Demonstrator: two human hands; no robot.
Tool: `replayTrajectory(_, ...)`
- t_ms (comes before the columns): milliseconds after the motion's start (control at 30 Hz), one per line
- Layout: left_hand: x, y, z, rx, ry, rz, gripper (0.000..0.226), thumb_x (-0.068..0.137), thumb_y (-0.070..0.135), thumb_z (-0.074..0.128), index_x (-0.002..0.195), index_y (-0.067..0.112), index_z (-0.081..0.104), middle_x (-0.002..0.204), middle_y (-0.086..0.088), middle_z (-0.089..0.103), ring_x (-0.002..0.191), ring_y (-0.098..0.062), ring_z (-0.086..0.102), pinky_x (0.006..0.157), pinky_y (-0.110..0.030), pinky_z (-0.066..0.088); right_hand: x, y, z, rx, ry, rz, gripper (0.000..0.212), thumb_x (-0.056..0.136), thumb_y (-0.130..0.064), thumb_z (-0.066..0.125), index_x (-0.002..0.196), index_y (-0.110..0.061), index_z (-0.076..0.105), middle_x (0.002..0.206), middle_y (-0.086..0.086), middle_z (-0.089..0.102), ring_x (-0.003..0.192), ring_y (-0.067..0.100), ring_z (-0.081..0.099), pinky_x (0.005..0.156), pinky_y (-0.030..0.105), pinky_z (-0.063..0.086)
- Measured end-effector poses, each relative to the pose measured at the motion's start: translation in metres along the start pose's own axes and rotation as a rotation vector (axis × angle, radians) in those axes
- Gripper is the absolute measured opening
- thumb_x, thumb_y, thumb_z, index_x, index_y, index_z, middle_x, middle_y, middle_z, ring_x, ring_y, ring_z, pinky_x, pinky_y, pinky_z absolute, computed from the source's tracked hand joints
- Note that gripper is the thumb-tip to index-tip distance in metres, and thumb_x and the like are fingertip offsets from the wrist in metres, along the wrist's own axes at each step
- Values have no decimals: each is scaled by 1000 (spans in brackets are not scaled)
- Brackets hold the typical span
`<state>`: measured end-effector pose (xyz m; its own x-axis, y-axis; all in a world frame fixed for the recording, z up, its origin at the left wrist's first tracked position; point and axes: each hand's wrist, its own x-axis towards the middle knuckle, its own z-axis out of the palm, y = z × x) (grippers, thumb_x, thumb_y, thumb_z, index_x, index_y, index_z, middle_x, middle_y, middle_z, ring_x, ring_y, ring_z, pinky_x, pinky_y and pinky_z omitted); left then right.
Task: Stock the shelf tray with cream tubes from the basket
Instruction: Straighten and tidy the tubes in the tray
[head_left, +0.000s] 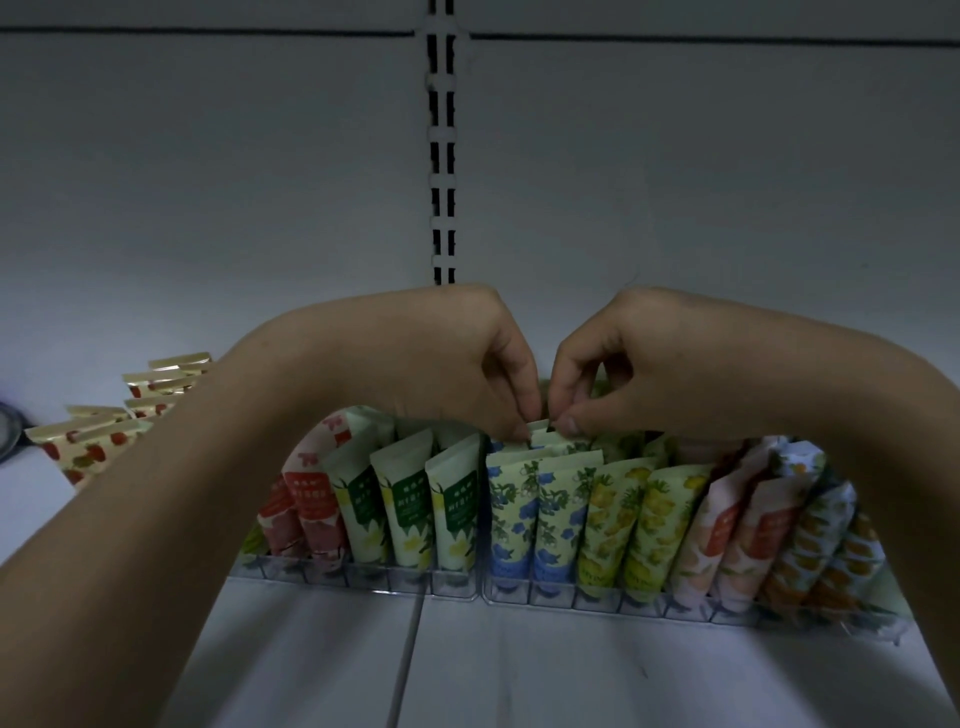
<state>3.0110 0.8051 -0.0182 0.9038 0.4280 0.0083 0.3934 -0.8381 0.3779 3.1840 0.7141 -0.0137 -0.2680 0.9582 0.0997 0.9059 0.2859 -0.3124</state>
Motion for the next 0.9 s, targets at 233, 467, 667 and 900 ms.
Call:
replayTrajectory(233, 1, 0, 0, 17, 20, 18, 11, 78, 26, 75, 86, 34, 76, 68, 25, 69, 63, 7, 64, 61, -6, 45, -1, -1, 1, -1, -27, 8, 6, 80, -29, 75, 74, -32, 74, 62, -24, 65, 48, -8, 54, 44, 4, 34)
replayTrajectory(467, -2, 3, -2, 2, 50, -9, 7, 79, 33, 73, 86, 34, 75, 71, 25, 70, 67, 7, 65, 64, -6, 47, -2, 2, -3, 17, 7, 14, 10, 81, -36, 70, 74, -30, 74, 58, -25, 63, 46, -6, 54, 44, 6, 35)
replayTrajectory(667, -2, -4, -11, 60, 249, -50, 4, 82, 29, 73, 83, 32, 75, 68, 32, 65, 66, 13, 61, 55, 3, 38, -1, 14, -8, -9, 180, 4, 11, 85, -31, 69, 74, -30, 72, 59, -30, 62, 53, -15, 55, 49, 1, 35)
replayTrajectory(900, 8, -10, 3, 97, 187, -57, 2, 81, 29, 74, 82, 30, 75, 67, 27, 67, 62, 10, 62, 58, -3, 43, 11, 17, 11, -85, 104, 4, 2, 83, -32, 72, 81, -31, 73, 77, -20, 68, 69, -10, 58, 59, 9, 42)
